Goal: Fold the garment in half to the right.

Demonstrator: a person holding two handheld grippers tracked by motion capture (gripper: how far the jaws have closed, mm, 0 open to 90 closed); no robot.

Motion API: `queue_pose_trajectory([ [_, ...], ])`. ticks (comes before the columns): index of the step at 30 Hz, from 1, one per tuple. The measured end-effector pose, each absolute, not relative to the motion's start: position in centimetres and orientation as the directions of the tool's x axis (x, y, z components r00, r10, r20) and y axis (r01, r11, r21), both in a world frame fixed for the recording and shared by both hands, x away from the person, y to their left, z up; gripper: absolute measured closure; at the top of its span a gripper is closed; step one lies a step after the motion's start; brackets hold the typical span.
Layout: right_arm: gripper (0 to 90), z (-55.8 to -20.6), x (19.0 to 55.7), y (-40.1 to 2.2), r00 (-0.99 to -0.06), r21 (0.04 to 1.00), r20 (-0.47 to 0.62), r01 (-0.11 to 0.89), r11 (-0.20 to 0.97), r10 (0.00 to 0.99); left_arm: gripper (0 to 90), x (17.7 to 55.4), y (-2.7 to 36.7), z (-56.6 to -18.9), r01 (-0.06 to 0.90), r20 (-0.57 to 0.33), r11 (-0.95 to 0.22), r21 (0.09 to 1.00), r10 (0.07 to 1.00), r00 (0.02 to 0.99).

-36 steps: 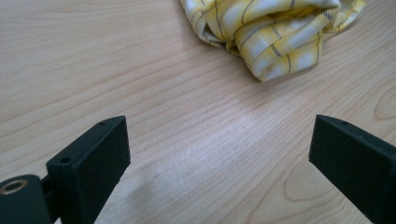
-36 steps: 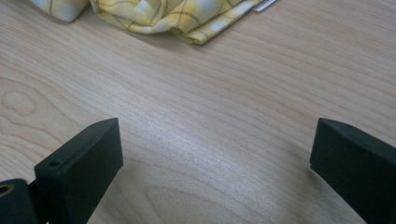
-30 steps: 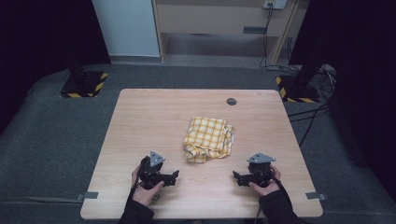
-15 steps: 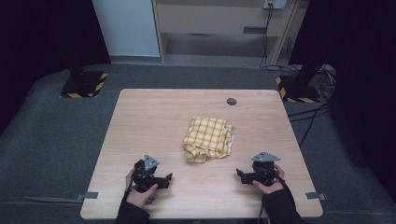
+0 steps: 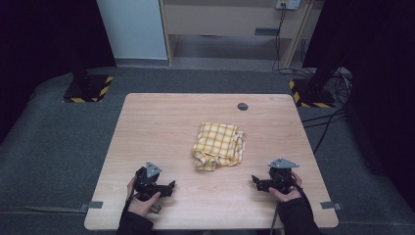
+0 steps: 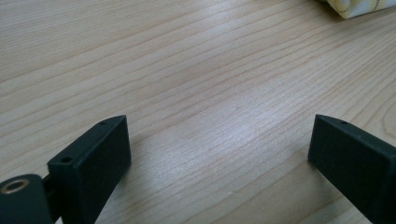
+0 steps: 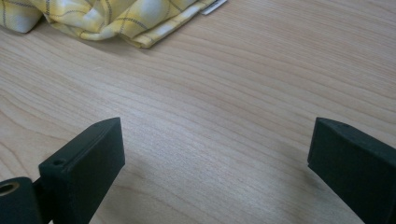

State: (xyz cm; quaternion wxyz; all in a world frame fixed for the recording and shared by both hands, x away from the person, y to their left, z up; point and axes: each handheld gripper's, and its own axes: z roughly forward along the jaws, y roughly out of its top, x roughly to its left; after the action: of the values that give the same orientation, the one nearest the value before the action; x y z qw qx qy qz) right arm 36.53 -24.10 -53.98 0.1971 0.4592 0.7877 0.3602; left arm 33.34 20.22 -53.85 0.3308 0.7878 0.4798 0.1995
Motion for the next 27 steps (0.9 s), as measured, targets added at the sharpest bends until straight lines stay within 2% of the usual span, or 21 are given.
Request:
queue_pose_trajectory([
  [27, 3.9, -54.1, 37.1, -26.4, -0.460, 0.746, 0.013, 0.596, 0.297, 0.888, 4.1, 33.3, 23.3, -53.7, 0.629, 0.016, -0.282, 0.724, 0.919, 0.393],
])
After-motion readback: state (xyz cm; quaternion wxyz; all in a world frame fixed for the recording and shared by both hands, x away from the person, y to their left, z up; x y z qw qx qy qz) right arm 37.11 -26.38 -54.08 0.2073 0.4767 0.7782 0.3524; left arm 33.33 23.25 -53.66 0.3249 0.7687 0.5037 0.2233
